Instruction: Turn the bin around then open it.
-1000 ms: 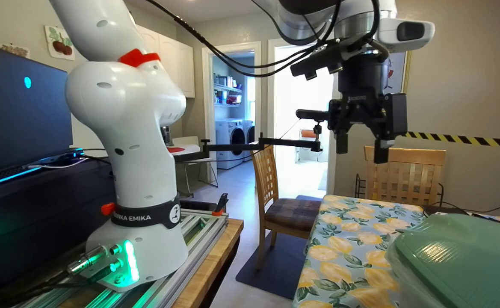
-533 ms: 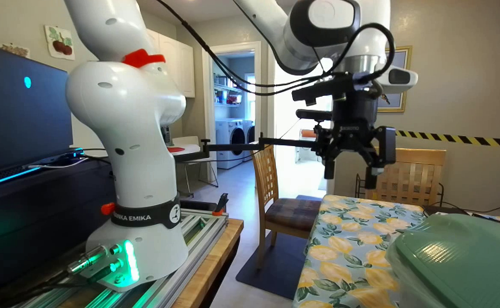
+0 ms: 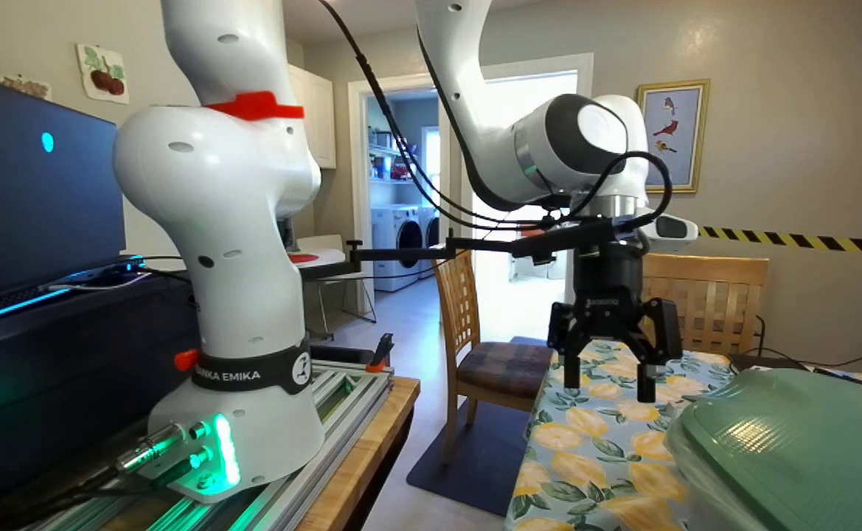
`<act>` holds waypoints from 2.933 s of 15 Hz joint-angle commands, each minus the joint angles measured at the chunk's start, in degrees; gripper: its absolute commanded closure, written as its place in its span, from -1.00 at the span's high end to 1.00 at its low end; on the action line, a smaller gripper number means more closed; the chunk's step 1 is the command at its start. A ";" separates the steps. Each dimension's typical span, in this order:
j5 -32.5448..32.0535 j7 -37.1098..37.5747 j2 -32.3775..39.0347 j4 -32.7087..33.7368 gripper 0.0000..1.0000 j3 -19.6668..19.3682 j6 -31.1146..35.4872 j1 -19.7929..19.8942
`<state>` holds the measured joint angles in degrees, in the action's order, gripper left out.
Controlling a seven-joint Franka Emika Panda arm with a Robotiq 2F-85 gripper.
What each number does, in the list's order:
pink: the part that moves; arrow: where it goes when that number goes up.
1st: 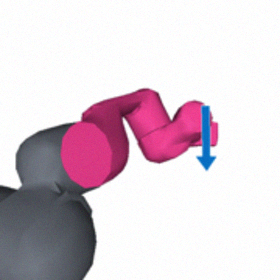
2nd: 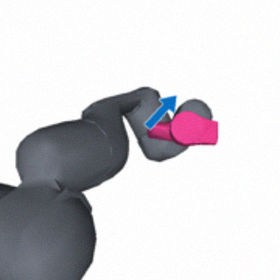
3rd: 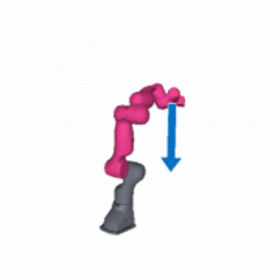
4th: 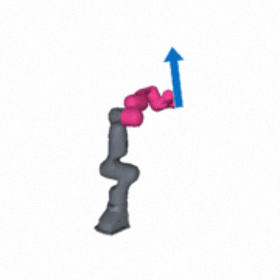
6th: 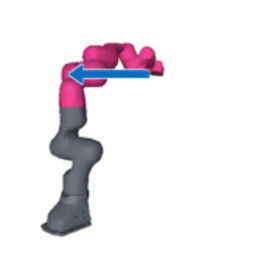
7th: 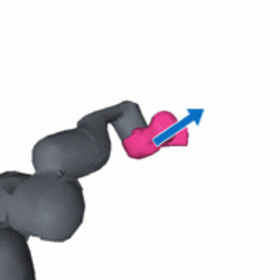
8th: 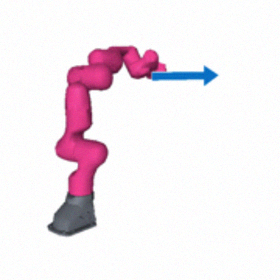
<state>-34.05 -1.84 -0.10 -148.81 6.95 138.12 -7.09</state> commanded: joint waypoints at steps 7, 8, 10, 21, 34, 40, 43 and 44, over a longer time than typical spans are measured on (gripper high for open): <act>-19.21 30.21 12.26 7.98 1.00 -1.93 -0.19 -1.38; -20.24 31.41 13.30 8.70 1.00 -2.12 -0.69 -1.55; -21.95 33.18 15.17 9.79 1.00 -2.37 -1.36 -2.01; -31.89 38.60 25.06 16.71 1.00 -3.28 -8.83 -5.22; -32.41 31.40 29.94 20.12 1.00 -1.36 -9.24 -2.62; -32.49 19.98 29.92 18.93 1.00 -2.01 -1.40 -1.17; -34.56 21.95 30.55 19.40 1.00 -3.16 -2.33 -1.98; -35.61 23.80 30.85 19.64 1.00 -3.55 -2.51 -2.27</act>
<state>-66.96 20.25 29.60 -129.76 4.47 135.35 -8.96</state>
